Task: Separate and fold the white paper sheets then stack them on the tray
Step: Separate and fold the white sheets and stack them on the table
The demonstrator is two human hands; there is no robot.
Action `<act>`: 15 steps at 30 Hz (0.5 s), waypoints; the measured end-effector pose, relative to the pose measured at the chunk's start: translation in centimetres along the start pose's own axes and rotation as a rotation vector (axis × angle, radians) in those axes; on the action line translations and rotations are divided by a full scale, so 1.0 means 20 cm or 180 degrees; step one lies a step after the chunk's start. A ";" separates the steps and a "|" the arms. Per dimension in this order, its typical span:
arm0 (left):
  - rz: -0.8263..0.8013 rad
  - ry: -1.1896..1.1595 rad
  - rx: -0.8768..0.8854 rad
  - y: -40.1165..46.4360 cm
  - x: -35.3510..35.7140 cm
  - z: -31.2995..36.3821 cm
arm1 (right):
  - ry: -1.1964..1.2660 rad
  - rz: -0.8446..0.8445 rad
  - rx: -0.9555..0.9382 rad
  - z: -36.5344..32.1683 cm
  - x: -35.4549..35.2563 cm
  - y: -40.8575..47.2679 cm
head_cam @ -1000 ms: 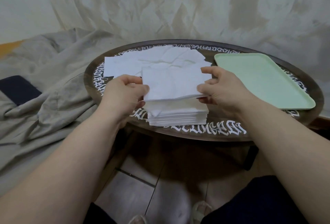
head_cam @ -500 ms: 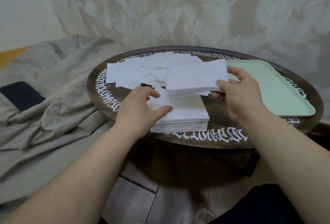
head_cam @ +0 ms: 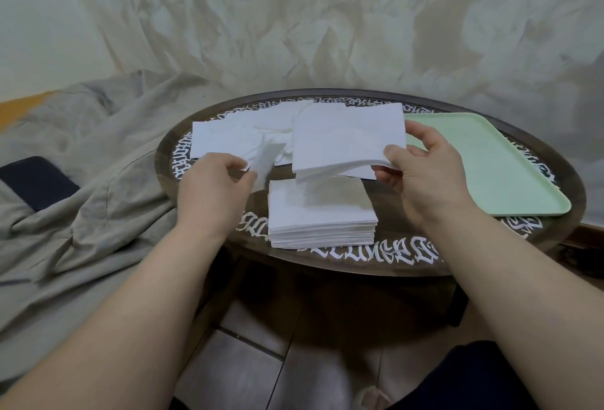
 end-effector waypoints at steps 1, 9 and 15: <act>-0.0027 -0.0014 0.0004 0.01 0.00 -0.02 | 0.0006 -0.0022 -0.0005 0.00 0.01 0.00; -0.1628 -0.2462 -0.1538 -0.10 0.05 0.08 | 0.0300 -0.0251 0.0010 -0.01 0.13 -0.01; -0.2420 -0.4152 -0.1814 -0.15 0.08 0.14 | 0.0730 -0.0417 0.0154 -0.03 0.15 -0.03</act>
Point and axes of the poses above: each hand's wrist, its own y-axis towards the middle knuckle, its own x-axis out of the palm, z = x × y, the point moved 3 cm from there along y, towards the middle knuckle, and after that the axes turned 3 degrees about -z, right-handed, at the moved point
